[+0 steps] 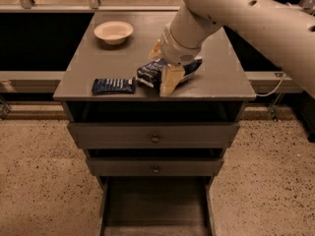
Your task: Place blue chip bag into bottom drawer
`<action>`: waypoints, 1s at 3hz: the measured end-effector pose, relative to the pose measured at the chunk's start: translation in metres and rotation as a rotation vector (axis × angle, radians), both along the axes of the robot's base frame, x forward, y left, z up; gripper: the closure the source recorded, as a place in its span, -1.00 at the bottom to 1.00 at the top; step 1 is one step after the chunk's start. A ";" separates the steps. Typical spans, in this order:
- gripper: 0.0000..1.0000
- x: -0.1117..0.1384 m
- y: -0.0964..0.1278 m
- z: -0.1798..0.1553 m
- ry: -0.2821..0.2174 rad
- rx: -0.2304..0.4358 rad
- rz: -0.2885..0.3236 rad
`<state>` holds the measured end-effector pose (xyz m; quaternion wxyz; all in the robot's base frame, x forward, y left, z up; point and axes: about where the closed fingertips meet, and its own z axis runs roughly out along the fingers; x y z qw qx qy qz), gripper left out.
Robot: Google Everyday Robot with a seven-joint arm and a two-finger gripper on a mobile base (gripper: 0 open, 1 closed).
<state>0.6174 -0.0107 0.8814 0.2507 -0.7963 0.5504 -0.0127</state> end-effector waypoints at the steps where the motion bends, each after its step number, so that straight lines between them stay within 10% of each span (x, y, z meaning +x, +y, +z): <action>1: 0.01 0.003 0.007 -0.027 0.016 -0.041 0.001; 3: 0.91 -0.001 -0.003 -0.022 0.012 -0.001 -0.013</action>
Offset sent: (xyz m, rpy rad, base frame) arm 0.0029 0.0110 -0.0530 -0.0788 0.0201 -0.0065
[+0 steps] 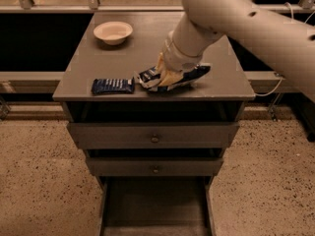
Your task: Place blue chip bag into bottom drawer
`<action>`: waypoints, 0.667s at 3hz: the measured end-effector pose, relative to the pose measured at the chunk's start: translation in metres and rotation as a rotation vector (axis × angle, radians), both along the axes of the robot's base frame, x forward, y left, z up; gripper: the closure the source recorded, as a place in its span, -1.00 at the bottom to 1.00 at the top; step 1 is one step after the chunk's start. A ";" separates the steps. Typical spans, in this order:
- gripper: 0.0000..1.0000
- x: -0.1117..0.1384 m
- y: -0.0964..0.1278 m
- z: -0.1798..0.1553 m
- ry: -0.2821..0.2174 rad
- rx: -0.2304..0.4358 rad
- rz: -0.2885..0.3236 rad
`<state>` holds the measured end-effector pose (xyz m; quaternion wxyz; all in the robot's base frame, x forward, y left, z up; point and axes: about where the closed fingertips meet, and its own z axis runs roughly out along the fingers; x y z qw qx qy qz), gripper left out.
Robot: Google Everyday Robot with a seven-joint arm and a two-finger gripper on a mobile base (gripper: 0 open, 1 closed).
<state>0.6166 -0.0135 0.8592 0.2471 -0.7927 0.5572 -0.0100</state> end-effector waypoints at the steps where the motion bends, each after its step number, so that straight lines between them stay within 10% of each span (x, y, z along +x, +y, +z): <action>1: 1.00 -0.021 -0.039 0.056 0.007 0.135 -0.089; 2: 1.00 -0.044 -0.116 0.077 0.060 0.181 -0.297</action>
Offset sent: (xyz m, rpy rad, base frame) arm -0.0608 -0.1960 0.0998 0.1905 0.1017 -0.5203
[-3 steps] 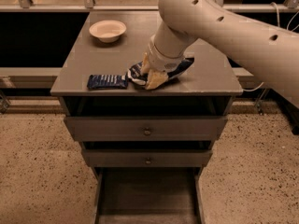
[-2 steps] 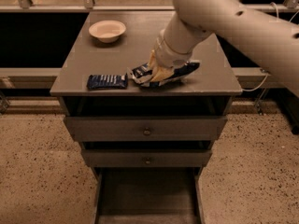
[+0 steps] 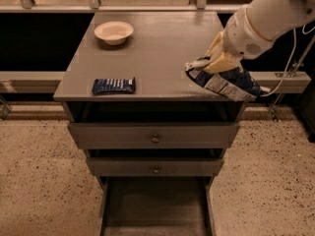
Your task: Place blue chip bag into bottom drawer
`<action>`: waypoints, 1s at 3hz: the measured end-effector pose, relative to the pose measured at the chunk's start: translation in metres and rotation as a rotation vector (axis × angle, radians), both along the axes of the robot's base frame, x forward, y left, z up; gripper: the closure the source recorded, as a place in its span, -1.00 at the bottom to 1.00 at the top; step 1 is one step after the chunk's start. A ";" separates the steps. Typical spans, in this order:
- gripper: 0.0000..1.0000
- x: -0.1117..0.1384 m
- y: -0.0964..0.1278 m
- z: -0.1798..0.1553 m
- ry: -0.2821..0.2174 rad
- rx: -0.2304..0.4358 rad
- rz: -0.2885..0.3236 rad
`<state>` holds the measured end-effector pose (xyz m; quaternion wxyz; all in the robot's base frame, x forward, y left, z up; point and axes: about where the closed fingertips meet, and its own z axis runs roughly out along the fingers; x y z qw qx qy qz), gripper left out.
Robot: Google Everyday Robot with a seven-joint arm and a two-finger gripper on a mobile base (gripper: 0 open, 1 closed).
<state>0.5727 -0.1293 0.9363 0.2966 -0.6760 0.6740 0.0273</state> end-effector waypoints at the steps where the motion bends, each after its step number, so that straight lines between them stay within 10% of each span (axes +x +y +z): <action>1: 1.00 -0.039 -0.044 -0.067 0.140 0.071 -0.141; 3: 1.00 -0.101 -0.024 -0.169 0.304 0.059 -0.059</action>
Offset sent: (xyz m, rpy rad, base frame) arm -0.1475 -0.0050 -0.2622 0.0660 0.4326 0.0352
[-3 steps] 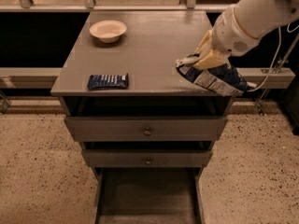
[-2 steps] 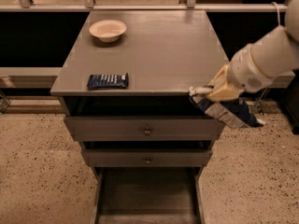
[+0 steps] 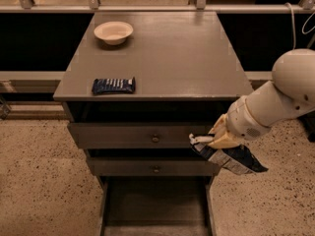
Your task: Place blue chip bag into bottom drawer
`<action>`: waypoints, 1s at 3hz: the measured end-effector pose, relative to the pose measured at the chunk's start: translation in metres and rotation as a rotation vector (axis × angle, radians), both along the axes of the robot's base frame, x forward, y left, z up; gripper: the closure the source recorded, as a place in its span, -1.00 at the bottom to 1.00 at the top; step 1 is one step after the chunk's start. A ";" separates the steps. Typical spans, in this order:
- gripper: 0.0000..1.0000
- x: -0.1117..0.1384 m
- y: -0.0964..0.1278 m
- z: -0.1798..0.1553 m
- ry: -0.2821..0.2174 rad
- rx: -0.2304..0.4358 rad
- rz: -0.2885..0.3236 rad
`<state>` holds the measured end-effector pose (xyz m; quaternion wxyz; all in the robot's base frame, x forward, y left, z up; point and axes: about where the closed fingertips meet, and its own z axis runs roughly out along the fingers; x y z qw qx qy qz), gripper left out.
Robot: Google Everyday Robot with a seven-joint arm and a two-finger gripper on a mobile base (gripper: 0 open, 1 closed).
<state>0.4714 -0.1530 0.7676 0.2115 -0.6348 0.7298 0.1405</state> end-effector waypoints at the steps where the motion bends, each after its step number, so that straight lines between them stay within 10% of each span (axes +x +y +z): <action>1: 1.00 0.000 0.001 0.001 -0.006 0.012 0.004; 2: 1.00 0.000 0.023 -0.019 -0.016 0.134 0.020; 3: 1.00 -0.004 0.085 -0.075 -0.031 0.421 0.061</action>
Offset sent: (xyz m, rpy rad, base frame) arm -0.0009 0.0898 -0.0789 0.5915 -0.0556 0.0783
